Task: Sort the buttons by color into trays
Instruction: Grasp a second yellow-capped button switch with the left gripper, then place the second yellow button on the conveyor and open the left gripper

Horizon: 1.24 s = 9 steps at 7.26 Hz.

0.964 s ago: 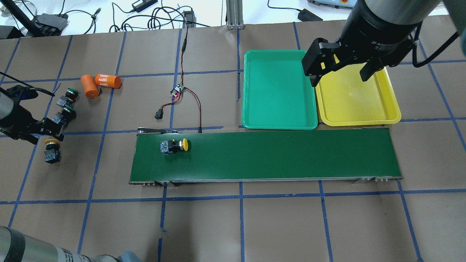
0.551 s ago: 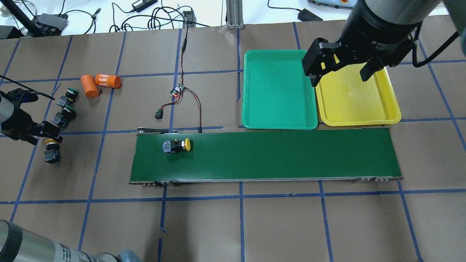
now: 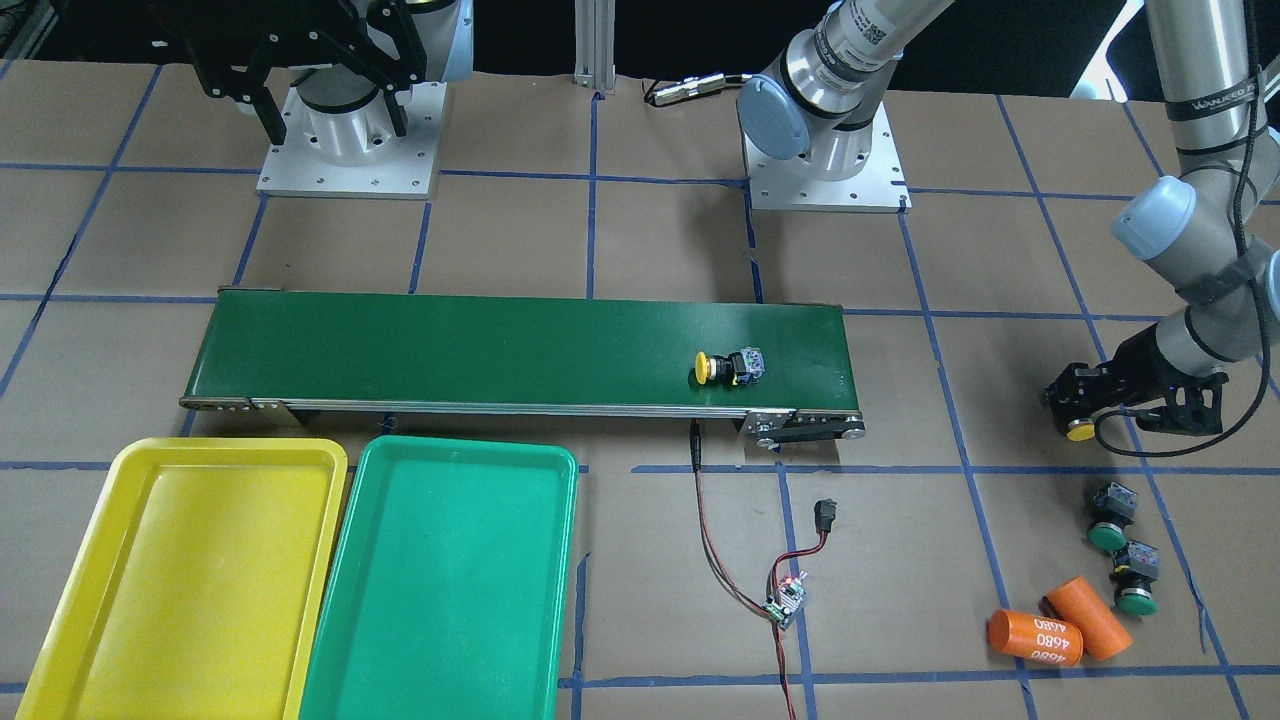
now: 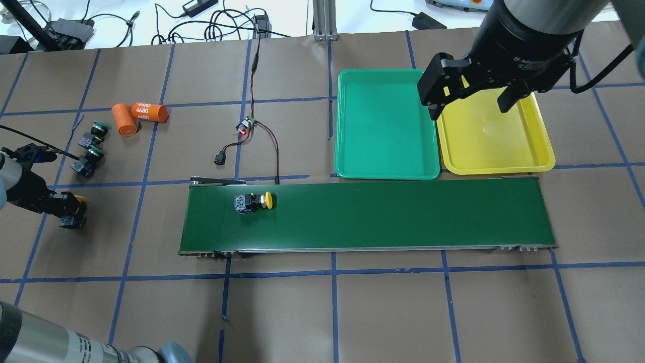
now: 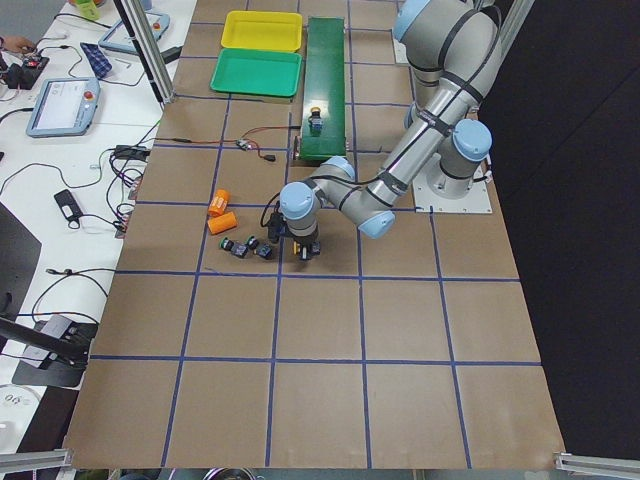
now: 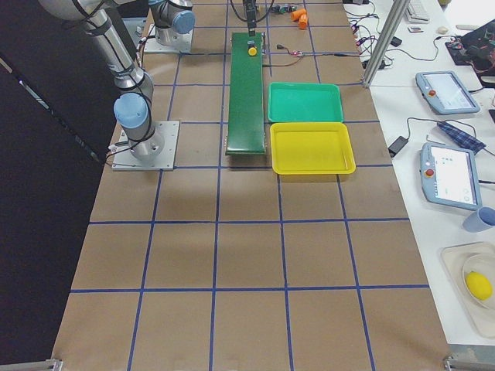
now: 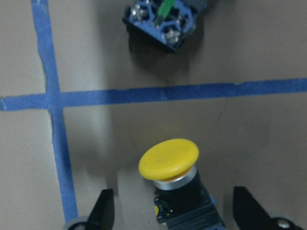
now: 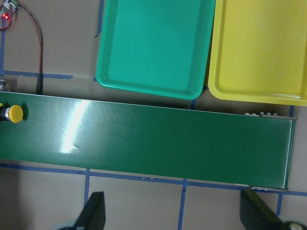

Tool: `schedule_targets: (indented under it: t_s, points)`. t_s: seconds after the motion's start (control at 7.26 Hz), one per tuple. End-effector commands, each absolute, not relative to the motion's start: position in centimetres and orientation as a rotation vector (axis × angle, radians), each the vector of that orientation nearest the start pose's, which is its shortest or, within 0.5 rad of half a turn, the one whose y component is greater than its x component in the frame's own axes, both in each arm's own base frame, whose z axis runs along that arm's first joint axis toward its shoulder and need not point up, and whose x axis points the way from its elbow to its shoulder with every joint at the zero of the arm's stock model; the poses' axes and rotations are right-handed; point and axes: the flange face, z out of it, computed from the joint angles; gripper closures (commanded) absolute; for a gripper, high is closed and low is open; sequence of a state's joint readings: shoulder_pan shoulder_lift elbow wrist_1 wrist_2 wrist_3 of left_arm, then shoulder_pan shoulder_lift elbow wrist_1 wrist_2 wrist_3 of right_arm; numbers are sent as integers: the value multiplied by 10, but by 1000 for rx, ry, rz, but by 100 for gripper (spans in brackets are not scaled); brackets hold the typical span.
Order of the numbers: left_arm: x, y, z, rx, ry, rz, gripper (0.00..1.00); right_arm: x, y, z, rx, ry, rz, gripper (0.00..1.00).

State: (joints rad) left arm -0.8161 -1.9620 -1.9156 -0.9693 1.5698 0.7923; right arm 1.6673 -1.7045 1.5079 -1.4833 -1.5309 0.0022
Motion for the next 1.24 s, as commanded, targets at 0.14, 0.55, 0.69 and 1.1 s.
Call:
schedule_targets:
  t_s: [0.14,0.55,0.69,1.1]
  points:
    - [151,-505,252,-66,3222,204,100,178,-422,573,-146,3088,-168,0]
    - [-34,-504,284,-7,3230,178,100,179,-422,573,-148,3087,-165,0]
    - [-77,-495,279,27,3222,193,98,179,-422,573,-148,3087,-167,0]
    - [-102,-476,251,-57,3210,303,66,179,-422,573,-148,3087,-167,0]
